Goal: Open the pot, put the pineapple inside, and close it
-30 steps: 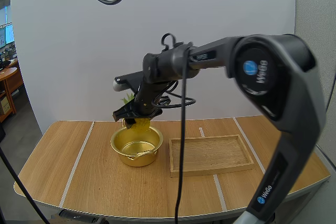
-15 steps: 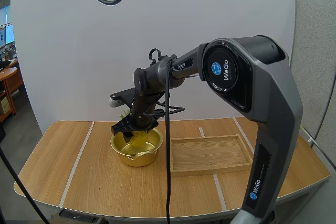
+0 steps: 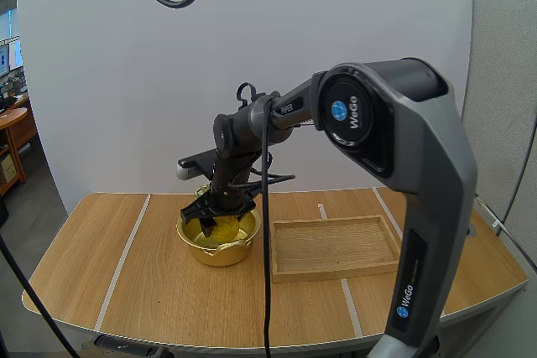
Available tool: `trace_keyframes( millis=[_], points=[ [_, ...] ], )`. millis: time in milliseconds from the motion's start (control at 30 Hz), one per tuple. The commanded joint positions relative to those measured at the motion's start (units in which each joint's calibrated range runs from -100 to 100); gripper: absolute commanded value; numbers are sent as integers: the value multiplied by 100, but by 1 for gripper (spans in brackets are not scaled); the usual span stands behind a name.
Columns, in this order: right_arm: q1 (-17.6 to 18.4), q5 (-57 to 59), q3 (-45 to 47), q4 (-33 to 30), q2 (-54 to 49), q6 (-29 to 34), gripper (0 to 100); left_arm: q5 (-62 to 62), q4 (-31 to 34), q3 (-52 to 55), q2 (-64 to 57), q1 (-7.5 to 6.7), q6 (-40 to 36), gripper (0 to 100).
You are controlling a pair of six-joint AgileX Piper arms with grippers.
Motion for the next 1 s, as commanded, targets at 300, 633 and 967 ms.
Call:
trace_keyframes(
  millis=[300,633,967],
  points=[
    [6,-531,12,-148,833,-19,0,-260,-4,-46,-40,7,-54,0],
    [6,-553,12,-147,768,-19,50,-260,-4,-46,-40,7,-54,0],
    [6,-470,-42,-79,72,41,100,-260,-4,-46,-40,7,-54,0]
  ],
)
